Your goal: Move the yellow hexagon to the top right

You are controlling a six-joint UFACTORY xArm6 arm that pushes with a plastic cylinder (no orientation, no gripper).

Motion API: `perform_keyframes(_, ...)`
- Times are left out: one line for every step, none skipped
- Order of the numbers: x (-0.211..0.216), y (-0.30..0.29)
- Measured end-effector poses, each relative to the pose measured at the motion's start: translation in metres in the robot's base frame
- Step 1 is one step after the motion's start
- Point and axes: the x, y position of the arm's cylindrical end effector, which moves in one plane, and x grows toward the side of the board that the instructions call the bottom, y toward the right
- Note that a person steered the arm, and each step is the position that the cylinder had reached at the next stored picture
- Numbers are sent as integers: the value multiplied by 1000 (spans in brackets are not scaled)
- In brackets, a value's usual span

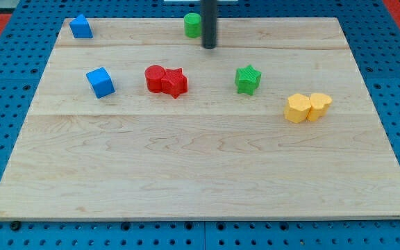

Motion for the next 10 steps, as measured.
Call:
perform_keyframes(11,58)
perform_keyframes(47,95)
perform_keyframes(97,110)
perform_keyframes(94,182)
perform_keyframes(139,213)
perform_keyframes(208,189)
perform_keyframes(209,139)
perform_keyframes(189,113)
perform_keyframes(175,90)
perform_keyframes(163,84)
